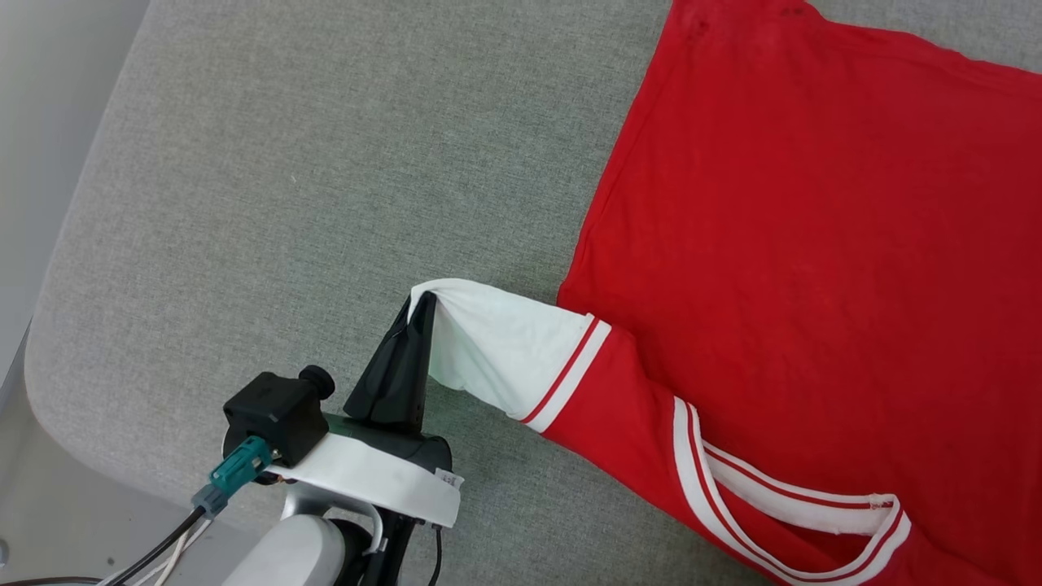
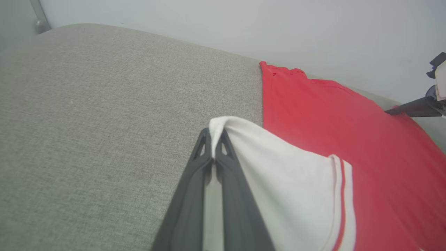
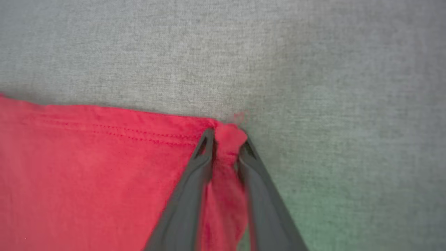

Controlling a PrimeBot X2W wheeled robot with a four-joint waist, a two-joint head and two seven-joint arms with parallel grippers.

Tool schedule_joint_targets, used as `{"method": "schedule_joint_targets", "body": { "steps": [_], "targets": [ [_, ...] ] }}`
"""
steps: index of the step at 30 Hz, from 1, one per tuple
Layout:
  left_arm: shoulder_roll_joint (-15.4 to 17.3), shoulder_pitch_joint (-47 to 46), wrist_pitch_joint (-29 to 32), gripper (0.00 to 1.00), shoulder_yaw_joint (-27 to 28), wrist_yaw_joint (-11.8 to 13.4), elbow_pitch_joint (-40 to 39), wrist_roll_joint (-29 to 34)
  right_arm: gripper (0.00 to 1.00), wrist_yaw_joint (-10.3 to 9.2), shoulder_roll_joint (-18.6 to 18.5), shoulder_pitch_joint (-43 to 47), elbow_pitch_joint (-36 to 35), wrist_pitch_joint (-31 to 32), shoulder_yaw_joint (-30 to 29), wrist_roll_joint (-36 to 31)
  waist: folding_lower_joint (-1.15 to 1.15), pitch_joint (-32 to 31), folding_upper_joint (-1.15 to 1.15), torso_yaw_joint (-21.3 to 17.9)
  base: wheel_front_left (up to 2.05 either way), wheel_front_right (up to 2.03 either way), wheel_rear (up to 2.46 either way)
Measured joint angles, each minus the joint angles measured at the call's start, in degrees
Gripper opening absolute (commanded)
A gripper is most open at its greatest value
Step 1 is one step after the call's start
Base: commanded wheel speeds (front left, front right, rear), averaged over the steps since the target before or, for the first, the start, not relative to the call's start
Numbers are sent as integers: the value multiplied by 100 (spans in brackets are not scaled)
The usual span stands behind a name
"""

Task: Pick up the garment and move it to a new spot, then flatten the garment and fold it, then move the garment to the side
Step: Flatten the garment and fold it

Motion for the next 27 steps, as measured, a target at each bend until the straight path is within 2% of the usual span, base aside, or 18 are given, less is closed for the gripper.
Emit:
{"method": "schedule_joint_targets", "body": {
  "steps": [6, 13, 19, 24, 27],
  "targets": [
    [12, 18, 2, 0, 9, 4, 176, -37, 0, 0, 76, 124, -324, -37, 115, -103, 1, -202, 0, -78, 0, 0, 0],
    [229, 314, 143, 0, 107, 96, 497, -158, 0, 1, -294, 704, -1469, 134, 764, 365, 0, -694, 0, -375, 0, 0, 0],
    [474, 615, 290, 0, 328, 315, 643, -308, 0, 1, -773, 2014, -2802, 465, 1088, 968, 0, -1119, 0, -904, 0, 0, 0],
    [661, 893, 359, 0, 546, 493, 722, -456, 0, 0, -750, 3613, -3769, 684, 859, 1325, 0, -1465, 0, -1390, 0, 0, 0],
    [758, 1055, 370, 0, 688, 558, 765, -557, 0, 0, -517, 4602, -4202, 734, 635, 1432, -1, -1639, 0, -1693, 0, 0, 0]
  ]
}}
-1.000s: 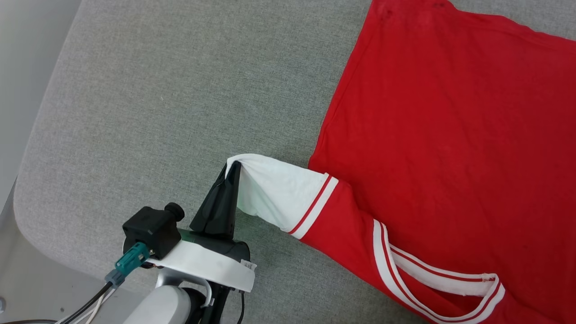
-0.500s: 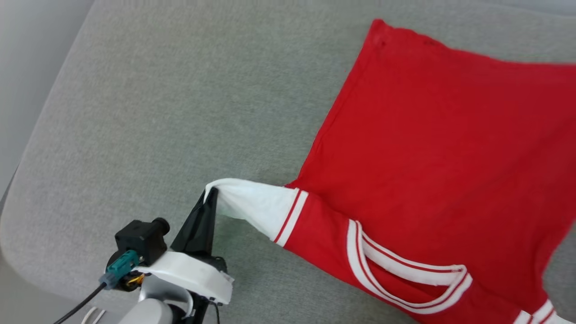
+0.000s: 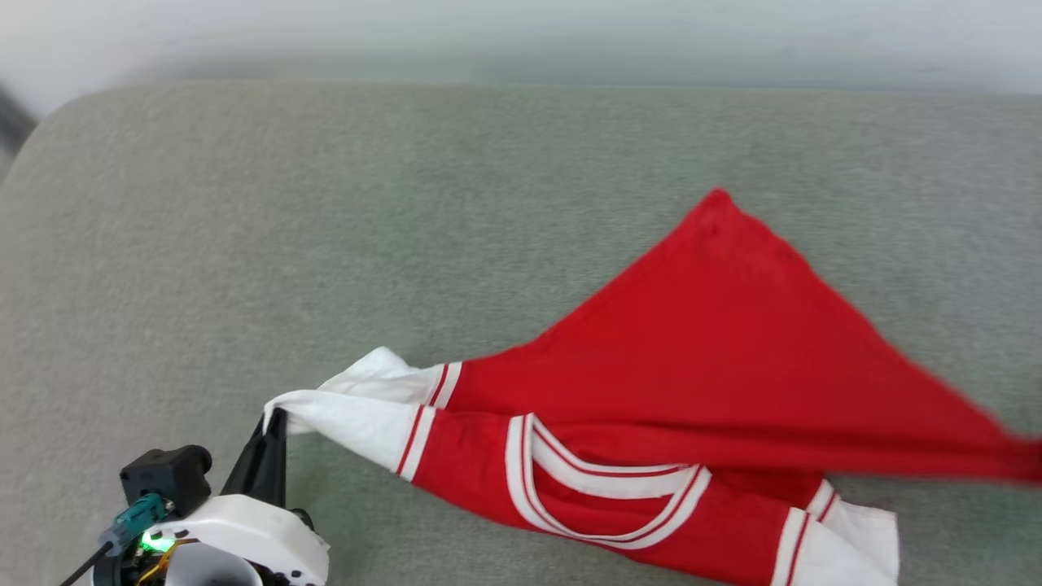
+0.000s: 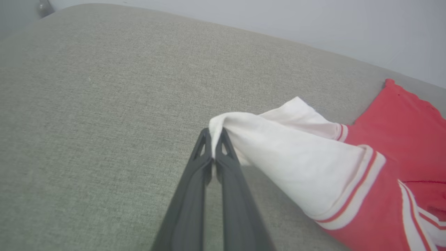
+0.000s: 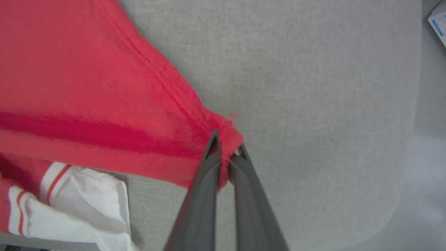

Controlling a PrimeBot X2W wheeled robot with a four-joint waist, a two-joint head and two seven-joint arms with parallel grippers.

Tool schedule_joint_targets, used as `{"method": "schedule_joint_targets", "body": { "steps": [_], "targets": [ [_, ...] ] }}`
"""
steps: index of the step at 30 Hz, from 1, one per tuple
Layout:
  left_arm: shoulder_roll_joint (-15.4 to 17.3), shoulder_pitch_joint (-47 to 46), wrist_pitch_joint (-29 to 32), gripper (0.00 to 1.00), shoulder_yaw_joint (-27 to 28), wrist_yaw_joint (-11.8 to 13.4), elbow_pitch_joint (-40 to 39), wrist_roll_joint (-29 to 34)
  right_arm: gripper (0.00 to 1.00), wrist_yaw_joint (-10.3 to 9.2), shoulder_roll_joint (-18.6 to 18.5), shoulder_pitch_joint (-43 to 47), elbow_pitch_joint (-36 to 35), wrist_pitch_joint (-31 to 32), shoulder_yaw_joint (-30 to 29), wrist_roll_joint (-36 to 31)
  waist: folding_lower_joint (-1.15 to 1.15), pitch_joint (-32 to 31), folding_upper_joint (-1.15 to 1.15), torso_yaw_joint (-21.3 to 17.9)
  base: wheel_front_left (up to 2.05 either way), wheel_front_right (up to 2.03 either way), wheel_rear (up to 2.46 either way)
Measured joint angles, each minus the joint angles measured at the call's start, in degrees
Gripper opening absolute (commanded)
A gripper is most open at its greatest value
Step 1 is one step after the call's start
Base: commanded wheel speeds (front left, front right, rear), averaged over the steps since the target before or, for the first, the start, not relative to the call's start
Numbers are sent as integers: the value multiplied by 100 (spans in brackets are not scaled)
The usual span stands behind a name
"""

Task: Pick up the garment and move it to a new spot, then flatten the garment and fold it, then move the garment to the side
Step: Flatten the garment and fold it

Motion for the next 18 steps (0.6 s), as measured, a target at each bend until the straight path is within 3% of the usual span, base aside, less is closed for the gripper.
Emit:
{"method": "schedule_joint_targets", "body": {
  "steps": [7, 9, 10, 11, 16, 17, 18],
  "targets": [
    [163, 143, 69, 0, 133, 69, 43, -96, 0, 0, 787, 2147, -218, 24, -131, 226, 0, -281, 0, -565, 0, 0, 0],
    [164, 144, 111, 0, 108, 91, 36, -96, 0, 0, 972, 2353, -198, -86, -87, 300, 0, -327, 0, -622, 0, 0, 0],
    [171, 147, 130, 0, 100, 101, 35, -93, 31, 0, 1031, 2395, -207, -208, -68, 331, -1, -343, 0, -644, 0, 0, 0],
    [185, 148, 148, 0, 90, 107, 33, -91, 100, 0, 1074, 2383, -231, -387, -85, 356, -1, -354, 0, -661, 0, 0, 0],
    [219, 121, 244, 0, -27, 105, -26, -13, 100, -1, 1070, 1879, -309, -1771, -171, 304, -1, -386, 0, -655, 0, 0, 0],
    [219, 121, 244, 0, -27, 105, -26, -13, 100, -1, 1070, 1879, -309, -1771, -171, 304, -1, -386, 0, -655, 0, 0, 0],
    [209, 64, 289, 0, -114, 105, -66, 45, 100, -1, 1095, 1559, -207, -2424, -252, 280, 0, -377, 0, -613, 0, 0, 0]
  ]
}}
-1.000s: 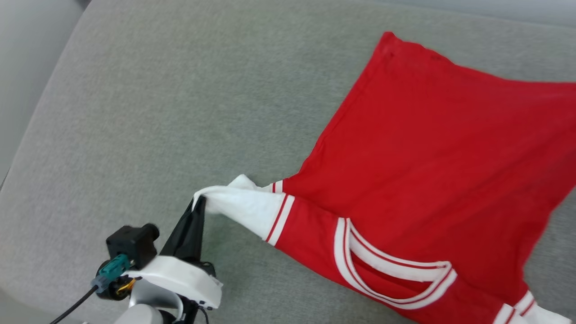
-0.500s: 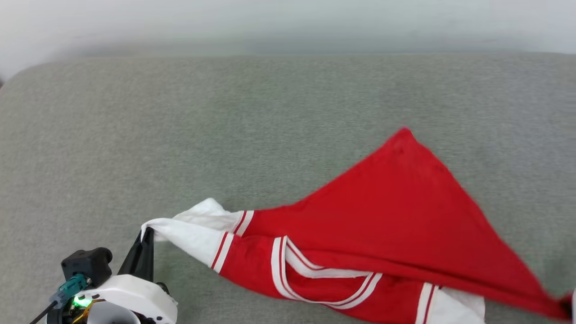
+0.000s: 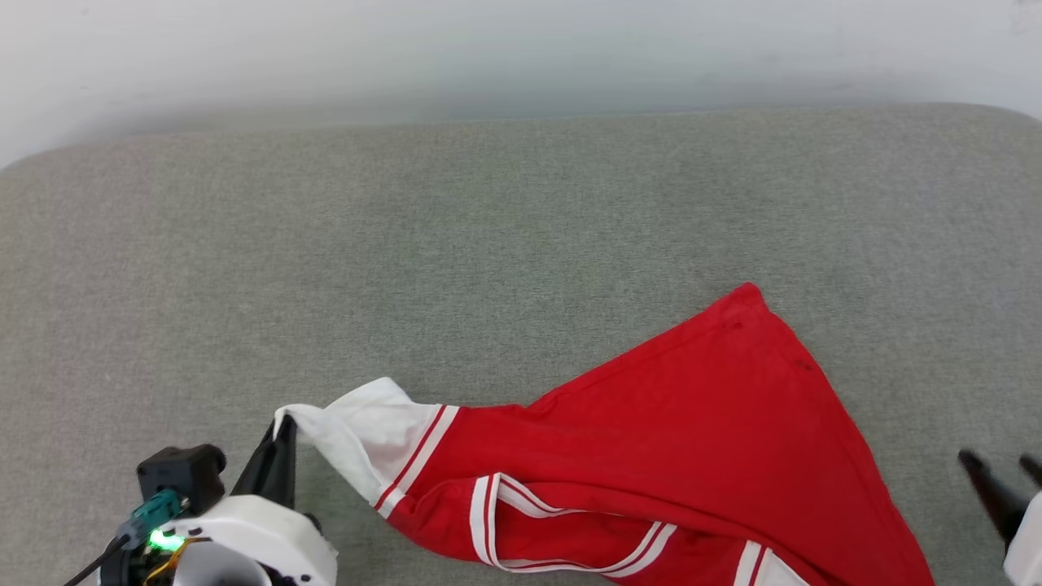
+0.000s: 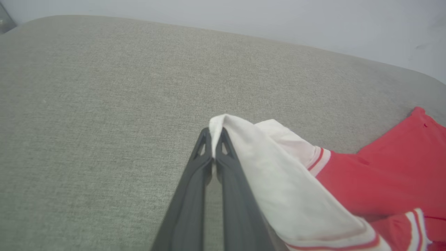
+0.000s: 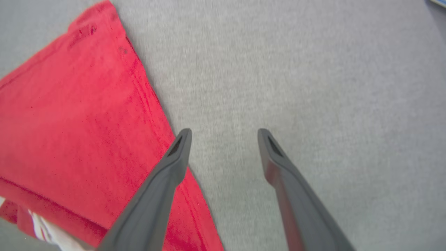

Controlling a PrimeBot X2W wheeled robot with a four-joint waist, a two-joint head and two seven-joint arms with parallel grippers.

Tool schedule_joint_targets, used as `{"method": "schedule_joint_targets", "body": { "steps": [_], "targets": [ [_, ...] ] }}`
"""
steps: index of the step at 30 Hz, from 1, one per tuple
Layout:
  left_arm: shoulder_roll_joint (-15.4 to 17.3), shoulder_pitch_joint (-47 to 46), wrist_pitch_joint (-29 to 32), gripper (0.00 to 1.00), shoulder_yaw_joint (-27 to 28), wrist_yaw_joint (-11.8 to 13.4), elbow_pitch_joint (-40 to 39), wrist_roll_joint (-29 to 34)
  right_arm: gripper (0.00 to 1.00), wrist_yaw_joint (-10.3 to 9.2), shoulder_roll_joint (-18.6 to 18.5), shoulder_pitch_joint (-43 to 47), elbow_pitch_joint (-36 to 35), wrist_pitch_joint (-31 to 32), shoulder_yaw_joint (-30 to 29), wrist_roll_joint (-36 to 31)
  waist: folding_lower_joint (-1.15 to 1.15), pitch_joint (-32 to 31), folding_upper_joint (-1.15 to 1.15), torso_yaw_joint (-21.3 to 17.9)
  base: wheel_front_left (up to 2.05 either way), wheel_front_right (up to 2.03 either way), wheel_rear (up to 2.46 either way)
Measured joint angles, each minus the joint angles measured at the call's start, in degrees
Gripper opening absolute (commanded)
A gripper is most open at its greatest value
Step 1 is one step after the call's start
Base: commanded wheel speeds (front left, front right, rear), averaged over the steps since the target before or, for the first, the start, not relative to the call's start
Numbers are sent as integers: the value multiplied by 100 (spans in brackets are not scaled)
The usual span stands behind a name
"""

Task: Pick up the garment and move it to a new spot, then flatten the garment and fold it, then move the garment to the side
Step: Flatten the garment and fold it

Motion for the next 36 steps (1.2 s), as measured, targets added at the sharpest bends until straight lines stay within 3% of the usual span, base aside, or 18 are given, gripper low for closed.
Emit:
{"method": "schedule_joint_targets", "body": {
  "steps": [5, 11, 14, 21, 31, 32, 34, 36],
  "targets": [
    [-100, -295, 59, 0, -199, -76, -102, 126, 100, 0, -87, -736, 456, -1196, 65, -90, 0, 113, 0, 184, 0, 0, 0],
    [-293, -709, 22, 0, -413, -225, -170, 287, 100, 0, -225, -1507, 1034, -1386, 483, -89, 0, 381, 0, 526, 0, 0, 0],
    [-389, -909, -43, 0, -488, -314, -111, 336, 100, 0, -387, -1927, 1213, -953, 836, 1, 1, 587, 0, 698, 0, 0, 0],
    [-623, -1276, -124, 0, -661, -532, 126, 385, 100, 0, -743, -2699, 1434, 869, 1557, 74, 2, 1007, 0, 1081, 0, 0, 0],
    [-803, -1504, -230, 0, -782, -697, 443, 383, 100, 1, -800, -3356, 1640, 2061, 1824, -5, 2, 1370, 0, 1336, 0, 0, 0],
    [-811, -1517, -235, 0, -787, -713, 463, 383, 47, 1, -788, -3368, 1642, 2138, 1817, -8, 1, 1383, 0, 1348, 0, 0, 0],
    [-821, -1557, -248, 0, -787, -724, 502, 381, 0, 0, -786, -3390, 1642, 2250, 1820, -30, 1, 1397, 0, 1360, 0, 0, 0],
    [-826, -1567, -257, 0, -783, -727, 545, 375, 0, 0, -775, -3392, 1644, 2272, 1848, -12, 1, 1381, 0, 1353, 0, 0, 0]
  ]
}}
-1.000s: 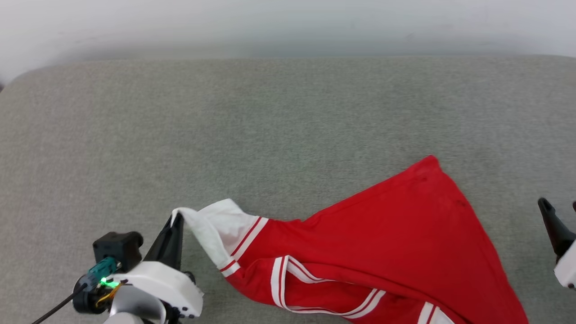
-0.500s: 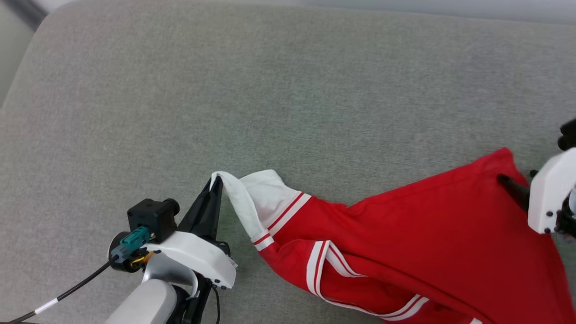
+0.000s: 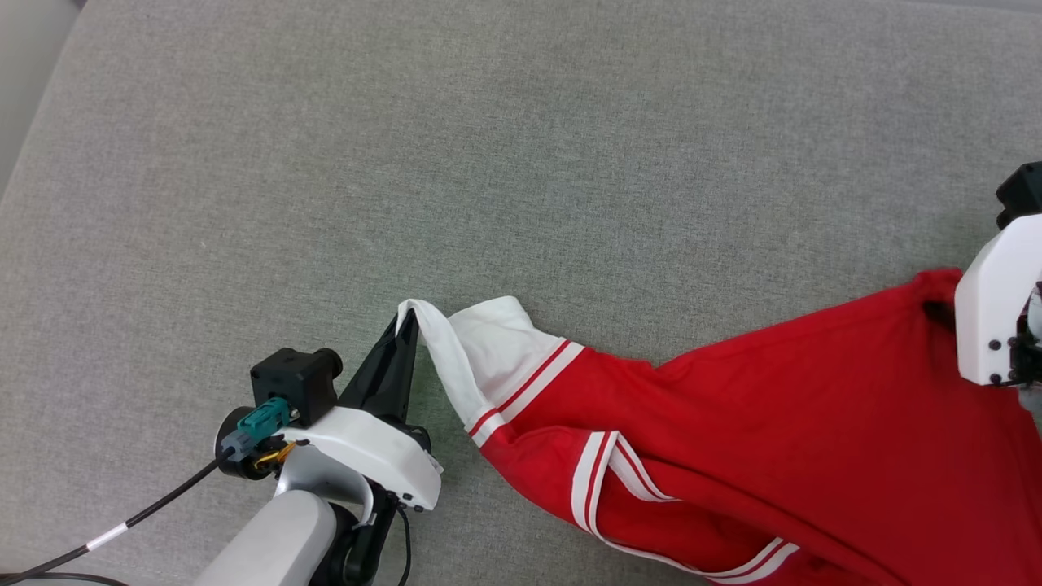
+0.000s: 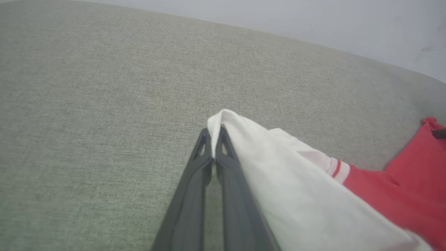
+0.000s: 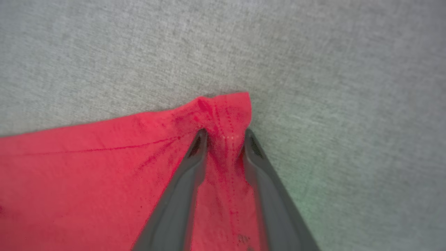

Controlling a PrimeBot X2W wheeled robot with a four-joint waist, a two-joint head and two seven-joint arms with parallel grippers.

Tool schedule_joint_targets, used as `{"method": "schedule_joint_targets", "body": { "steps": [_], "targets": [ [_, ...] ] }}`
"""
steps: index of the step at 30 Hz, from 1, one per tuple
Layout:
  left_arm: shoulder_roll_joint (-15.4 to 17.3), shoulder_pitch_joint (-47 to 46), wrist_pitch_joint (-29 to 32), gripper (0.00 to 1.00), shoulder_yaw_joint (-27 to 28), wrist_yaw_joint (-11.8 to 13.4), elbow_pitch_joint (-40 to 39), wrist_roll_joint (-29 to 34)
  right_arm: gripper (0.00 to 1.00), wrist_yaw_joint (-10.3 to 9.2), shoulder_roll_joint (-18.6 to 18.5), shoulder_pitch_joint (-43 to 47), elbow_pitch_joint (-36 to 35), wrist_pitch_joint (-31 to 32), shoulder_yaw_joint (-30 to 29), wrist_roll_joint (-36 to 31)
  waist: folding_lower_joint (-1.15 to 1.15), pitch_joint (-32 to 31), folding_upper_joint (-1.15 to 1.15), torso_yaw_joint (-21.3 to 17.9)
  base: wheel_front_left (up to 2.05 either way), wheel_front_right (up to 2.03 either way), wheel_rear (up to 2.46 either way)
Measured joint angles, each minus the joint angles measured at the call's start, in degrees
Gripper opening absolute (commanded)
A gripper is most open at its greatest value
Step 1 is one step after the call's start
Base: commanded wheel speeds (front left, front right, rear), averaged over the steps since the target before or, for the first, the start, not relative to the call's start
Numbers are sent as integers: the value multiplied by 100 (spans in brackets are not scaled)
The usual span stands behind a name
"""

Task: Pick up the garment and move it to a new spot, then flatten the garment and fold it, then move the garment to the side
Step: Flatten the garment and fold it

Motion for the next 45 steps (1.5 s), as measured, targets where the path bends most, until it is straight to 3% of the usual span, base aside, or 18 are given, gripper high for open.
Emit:
{"method": "schedule_joint_targets", "body": {
  "steps": [7, 14, 18, 32, 35, 45],
  "targets": [
    [79, 4, 11, 0, 62, 1, 152, -60, 0, 0, 18, 49, -14, -308, 180, 124, 0, -252, 0, -89, 0, 0, 0],
    [411, -107, 23, 0, 339, -3, 218, -119, 0, 1, -49, -38, -182, -1328, 180, -54, 0, -717, 0, -293, 0, 0, 0],
    [543, -541, 153, 0, 534, -127, 368, -249, 0, 1, -12, -130, -33, -1850, 70, -244, 0, -1039, 0, -444, 0, 0, 0],
    [290, -2911, 514, 0, 758, -733, 2403, -489, 0, 2, 437, -1186, 1000, -3043, -12, -589, 0, -1736, 0, -1102, 0, 0, 0],
    [237, -3706, 446, 0, 758, -889, 3008, -391, 0, 3, 479, -1797, 1303, -3300, -27, -643, -1, -1610, 0, -1219, 0, 0, 0],
    [270, -5723, 120, 0, 895, -1011, 3704, -115, 0, 5, 460, -3534, 1645, -3997, -147, -905, 0, -860, 0, -1376, 0, 0, 0]
  ]
}}
